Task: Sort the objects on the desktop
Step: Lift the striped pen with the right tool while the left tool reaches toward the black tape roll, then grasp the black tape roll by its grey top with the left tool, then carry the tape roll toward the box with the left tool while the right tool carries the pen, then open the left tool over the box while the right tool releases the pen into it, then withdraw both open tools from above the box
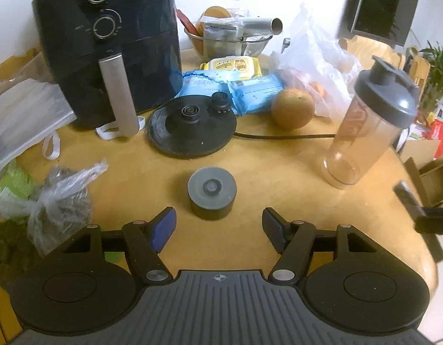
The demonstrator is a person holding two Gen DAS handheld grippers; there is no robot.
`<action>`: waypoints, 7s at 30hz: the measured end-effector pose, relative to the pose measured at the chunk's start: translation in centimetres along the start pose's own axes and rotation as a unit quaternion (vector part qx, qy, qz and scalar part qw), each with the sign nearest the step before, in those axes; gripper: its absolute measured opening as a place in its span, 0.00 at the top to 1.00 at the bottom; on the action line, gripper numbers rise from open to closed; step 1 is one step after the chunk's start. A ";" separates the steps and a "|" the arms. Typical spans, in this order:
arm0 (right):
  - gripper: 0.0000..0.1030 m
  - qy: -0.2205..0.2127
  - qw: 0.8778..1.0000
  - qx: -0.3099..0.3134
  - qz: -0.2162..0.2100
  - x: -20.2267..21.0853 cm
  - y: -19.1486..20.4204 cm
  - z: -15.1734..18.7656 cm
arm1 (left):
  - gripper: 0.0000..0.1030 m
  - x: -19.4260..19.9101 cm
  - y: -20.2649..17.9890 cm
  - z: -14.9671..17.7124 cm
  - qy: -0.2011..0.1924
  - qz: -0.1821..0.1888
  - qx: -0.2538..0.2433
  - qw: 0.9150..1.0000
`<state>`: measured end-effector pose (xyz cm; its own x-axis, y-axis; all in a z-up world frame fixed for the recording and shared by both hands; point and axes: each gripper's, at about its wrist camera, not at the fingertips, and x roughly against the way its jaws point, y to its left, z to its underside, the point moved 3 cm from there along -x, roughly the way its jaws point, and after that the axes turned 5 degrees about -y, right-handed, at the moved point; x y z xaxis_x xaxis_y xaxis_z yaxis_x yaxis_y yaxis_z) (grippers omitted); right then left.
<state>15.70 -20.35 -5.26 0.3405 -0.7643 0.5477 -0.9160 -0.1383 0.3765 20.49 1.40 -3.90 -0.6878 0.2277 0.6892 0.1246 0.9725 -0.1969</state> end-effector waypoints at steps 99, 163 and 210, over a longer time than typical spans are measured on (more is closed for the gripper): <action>0.89 0.088 0.919 0.158 -0.351 6.6 2.6 1.0 | 0.44 12.7 -4.1 8.0 -0.018 0.007 0.086 0.996; 0.88 0.304 0.735 0.206 -0.570 13.4 11.5 7.9 | 0.34 18.8 -0.2 16.6 -0.014 -0.095 0.197 0.976; 0.00 0.348 0.719 0.499 -0.336 9.0 7.4 8.6 | 0.00 14.4 -3.5 13.3 0.155 -0.129 0.071 0.977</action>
<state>10.22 -33.70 -3.97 0.4823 0.1392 0.8649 -0.0717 -0.9777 0.1974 0.67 0.59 -2.56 -0.4305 0.0020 0.9026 -0.1391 0.9879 -0.0685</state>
